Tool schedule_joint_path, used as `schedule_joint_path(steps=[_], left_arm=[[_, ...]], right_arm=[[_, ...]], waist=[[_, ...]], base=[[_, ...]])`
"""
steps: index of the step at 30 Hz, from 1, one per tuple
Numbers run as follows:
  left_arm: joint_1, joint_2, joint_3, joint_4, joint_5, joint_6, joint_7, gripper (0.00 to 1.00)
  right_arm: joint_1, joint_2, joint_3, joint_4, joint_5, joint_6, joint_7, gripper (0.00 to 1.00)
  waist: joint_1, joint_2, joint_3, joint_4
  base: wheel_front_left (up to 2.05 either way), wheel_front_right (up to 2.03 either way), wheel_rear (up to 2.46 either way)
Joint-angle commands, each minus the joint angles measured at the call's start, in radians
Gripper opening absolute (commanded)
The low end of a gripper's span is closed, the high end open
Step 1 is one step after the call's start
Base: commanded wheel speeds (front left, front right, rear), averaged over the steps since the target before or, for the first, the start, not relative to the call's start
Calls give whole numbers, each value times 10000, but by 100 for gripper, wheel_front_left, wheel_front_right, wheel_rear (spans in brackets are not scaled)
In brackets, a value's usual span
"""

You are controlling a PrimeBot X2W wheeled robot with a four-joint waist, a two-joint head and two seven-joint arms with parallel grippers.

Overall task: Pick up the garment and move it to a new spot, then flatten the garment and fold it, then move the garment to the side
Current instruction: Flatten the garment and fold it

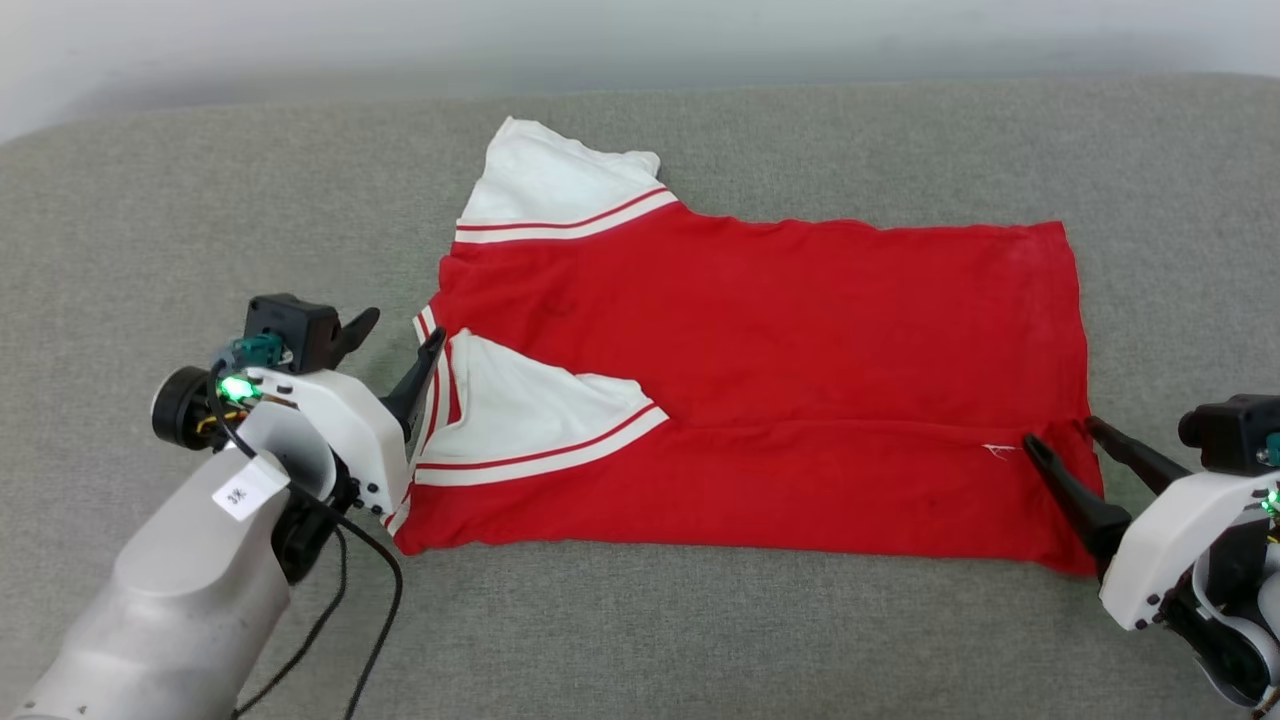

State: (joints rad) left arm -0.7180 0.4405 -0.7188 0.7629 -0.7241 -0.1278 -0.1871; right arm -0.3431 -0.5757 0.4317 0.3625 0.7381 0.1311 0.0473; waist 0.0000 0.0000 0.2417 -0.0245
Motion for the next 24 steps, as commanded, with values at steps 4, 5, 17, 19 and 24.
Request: schedule_joint_path(steps=[4,5,17,19,24], left_arm=[[-361,373,-280,-493,-126,-17,720,100],[-424,458,-344,-645,-212,-16,994,100],[-1022,1382,-1110,-2319,-2490,-18,7575,100],[-937,1519,-1268,-2501,-2737,-18,8242,100],[-592,1717,-1389,-2781,-3208,-19,9032,100]], right_arm=[[380,-74,-256,-244,-55,-9,-50,100],[445,-76,-327,-285,-83,-9,-32,100],[785,148,-744,-664,-327,-9,381,100],[770,187,-746,-687,-317,-9,417,100],[672,275,-733,-677,-281,-9,459,100]], waist=[[0,0,-360,197],[0,0,-403,231],[0,0,-651,383],[0,0,-636,345],[0,0,-557,186]], base=[[0,0,0],[0,0,0],[0,0,0],[0,0,0],[0,0,0]])
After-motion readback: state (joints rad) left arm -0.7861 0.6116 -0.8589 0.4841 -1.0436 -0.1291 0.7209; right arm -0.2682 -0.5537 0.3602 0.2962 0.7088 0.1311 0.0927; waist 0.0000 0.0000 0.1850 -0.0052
